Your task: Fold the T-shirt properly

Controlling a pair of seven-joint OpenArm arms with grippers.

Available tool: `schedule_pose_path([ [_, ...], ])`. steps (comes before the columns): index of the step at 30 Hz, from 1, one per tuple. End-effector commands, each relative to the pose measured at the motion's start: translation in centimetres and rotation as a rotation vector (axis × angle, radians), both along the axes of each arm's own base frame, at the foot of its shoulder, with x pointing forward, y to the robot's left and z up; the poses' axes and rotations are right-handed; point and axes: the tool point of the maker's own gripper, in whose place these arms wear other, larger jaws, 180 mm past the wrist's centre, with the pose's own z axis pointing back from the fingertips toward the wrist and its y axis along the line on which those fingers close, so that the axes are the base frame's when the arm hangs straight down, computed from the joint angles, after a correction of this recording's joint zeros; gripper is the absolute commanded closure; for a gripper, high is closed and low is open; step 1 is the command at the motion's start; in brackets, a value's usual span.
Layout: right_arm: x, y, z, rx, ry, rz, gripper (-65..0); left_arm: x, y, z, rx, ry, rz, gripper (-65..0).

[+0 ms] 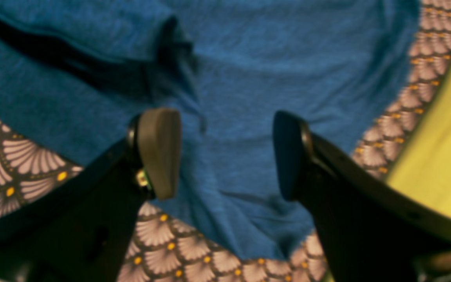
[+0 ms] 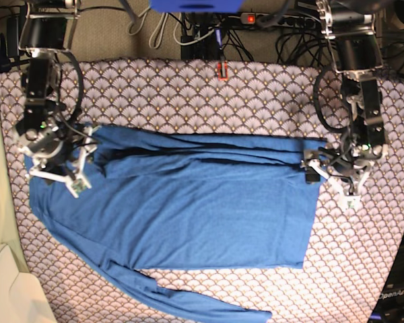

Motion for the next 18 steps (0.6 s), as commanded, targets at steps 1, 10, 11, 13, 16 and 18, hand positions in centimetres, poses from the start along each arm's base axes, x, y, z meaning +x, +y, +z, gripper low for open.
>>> schedule_pose_path([
  [1,0.9,-0.6,1.7,-0.008,-0.057,-0.010,-38.1,1.3,0.4,1.9,0.010,-0.063,0.001,-58.0],
  [10,-1.2,-1.4,1.2,-0.023,-0.041,-0.029,-38.1,-1.1,-0.2,1.5,0.024,-0.059,-0.022,-65.0],
  [11,-1.4,-1.6,1.1,-0.021,-0.038,-0.038,-38.1,-1.6,-0.3,1.0,0.022,-0.045,-0.022,-65.0],
  [13,-1.6,-1.8,1.0,-0.020,-0.036,-0.047,-38.1,-2.3,-0.8,0.1,0.004,-0.023,-0.021,-65.0],
  [16,-1.7,-1.9,0.9,-0.020,-0.033,-0.050,-38.1,-3.2,-1.4,-1.6,-0.017,0.020,-0.016,-65.0],
  [18,-2.1,-2.0,0.6,-0.020,-0.024,-0.051,-38.1,-3.6,-2.0,-2.8,-0.045,0.043,-0.009,-65.0],
])
